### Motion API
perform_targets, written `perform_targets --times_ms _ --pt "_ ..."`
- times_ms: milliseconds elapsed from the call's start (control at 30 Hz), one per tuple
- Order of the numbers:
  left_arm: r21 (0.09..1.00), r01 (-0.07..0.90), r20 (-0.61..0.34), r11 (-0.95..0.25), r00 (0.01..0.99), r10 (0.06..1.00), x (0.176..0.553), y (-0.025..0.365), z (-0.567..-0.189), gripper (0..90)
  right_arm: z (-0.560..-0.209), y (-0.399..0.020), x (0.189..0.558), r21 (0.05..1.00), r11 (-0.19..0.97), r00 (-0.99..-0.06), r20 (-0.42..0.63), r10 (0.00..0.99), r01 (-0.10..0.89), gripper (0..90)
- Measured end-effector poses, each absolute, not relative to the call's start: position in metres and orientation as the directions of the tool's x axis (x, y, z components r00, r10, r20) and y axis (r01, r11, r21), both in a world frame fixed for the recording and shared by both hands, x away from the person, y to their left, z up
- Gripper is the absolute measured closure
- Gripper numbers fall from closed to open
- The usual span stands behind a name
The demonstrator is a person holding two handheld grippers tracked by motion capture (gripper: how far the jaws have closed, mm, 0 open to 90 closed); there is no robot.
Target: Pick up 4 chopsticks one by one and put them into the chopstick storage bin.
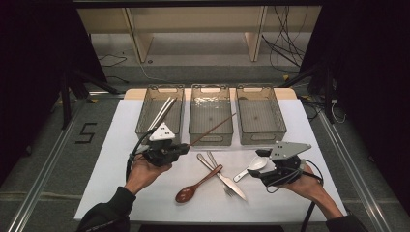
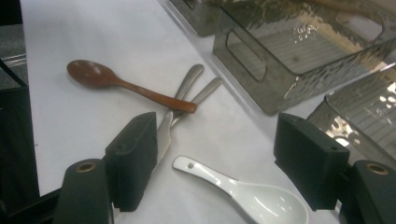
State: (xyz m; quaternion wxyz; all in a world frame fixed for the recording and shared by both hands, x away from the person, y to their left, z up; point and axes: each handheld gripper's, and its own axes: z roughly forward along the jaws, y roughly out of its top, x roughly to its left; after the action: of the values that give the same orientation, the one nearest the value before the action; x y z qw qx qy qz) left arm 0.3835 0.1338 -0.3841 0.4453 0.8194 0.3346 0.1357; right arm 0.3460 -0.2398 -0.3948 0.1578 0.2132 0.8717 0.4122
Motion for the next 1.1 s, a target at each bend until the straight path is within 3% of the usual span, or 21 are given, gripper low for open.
perform_targets --times_ms 1100 --pt "0.822 0.548 -0.152 -0.155 0.473 0.868 0.445 0.201 -0.386 83.2 -0.405 -0.231 0.336 0.763 0.548 -0.821 -0.039 0.569 0.343 29.8"
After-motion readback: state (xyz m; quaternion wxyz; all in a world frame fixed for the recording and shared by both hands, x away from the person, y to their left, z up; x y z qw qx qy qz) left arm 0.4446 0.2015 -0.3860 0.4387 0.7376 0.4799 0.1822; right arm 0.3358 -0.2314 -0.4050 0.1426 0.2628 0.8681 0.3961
